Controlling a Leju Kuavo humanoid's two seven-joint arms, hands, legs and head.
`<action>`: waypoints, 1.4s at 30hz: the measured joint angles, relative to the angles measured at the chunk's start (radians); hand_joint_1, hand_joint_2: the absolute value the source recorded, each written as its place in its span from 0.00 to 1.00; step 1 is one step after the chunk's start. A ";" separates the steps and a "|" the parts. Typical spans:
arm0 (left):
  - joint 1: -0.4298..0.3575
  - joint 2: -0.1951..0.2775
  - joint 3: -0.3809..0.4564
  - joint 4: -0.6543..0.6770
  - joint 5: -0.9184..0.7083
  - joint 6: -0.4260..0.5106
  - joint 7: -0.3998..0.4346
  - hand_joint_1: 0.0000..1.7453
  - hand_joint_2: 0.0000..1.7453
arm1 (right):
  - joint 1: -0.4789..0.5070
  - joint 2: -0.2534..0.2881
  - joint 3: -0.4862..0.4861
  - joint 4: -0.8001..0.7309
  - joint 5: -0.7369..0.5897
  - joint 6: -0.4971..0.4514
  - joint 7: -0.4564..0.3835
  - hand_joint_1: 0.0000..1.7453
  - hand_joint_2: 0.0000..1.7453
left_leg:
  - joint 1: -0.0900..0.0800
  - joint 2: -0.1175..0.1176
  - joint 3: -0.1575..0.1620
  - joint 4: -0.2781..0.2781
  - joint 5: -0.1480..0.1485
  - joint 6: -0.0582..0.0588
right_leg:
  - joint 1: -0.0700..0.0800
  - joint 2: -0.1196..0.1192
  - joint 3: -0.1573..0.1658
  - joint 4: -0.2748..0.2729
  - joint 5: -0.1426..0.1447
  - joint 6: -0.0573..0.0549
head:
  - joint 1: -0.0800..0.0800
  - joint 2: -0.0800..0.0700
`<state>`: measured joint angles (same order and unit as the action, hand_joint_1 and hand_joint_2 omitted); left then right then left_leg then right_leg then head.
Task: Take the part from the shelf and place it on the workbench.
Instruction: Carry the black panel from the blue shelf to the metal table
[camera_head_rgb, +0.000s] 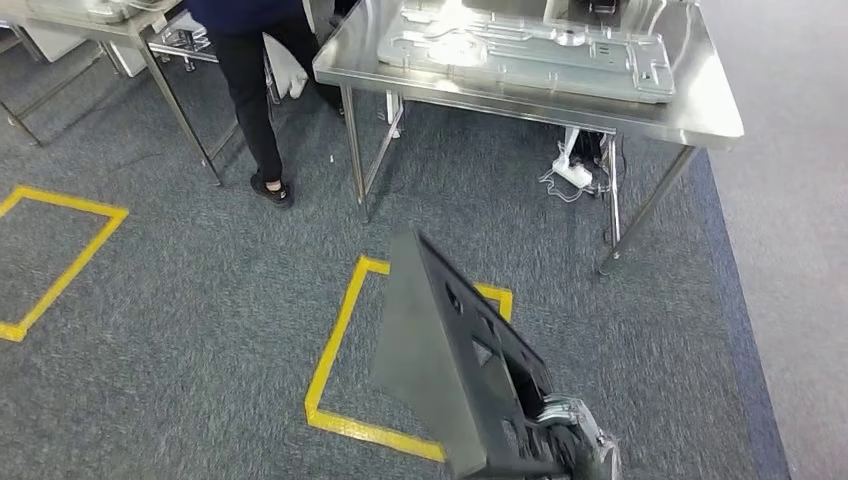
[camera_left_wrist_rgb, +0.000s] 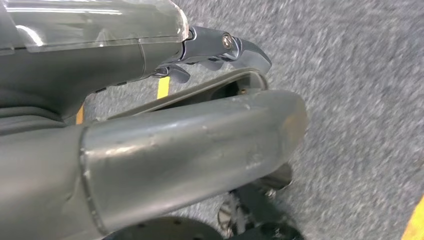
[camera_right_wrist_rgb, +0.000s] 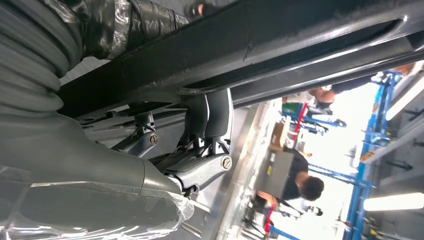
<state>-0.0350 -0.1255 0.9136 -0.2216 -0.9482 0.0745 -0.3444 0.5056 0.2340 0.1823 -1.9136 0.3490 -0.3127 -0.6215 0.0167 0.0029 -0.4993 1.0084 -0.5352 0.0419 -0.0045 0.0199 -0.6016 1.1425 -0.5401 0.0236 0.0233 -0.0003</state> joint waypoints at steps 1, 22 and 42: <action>0.000 0.000 0.001 0.000 -0.002 0.000 0.000 0.00 0.00 | -0.001 -0.001 0.002 0.001 0.001 -0.004 0.001 1.00 1.00 | 0.000 0.002 0.009 -0.001 -0.007 0.002 | -0.002 -0.007 -0.039 0.060 -0.025 0.005 | 0.000 0.000; 0.015 0.009 0.016 0.000 -0.009 -0.003 0.018 0.00 0.00 | -0.015 -0.018 0.039 0.040 0.005 -0.055 0.024 1.00 1.00 | -0.009 0.005 -0.201 0.185 -0.112 -0.035 | 0.005 0.000 0.179 -0.134 -0.061 -0.056 | -0.002 0.000; 0.007 0.011 0.023 0.003 -0.024 -0.004 0.024 0.00 0.00 | -0.028 -0.033 0.051 0.070 0.013 -0.124 0.051 1.00 1.00 | -0.005 -0.018 0.167 -0.029 -0.082 -0.028 | 0.016 -0.012 -0.069 -0.081 0.141 -0.040 | -0.002 0.000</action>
<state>-0.0284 -0.1142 0.9366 -0.2190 -0.9720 0.0706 -0.3205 0.4778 0.2009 0.2334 -1.8437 0.3618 -0.4372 -0.5708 0.0121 -0.0155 -0.3323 0.9794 -0.6169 0.0136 0.0116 0.0080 -0.6705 1.0619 -0.3988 -0.0162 0.0211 -0.0001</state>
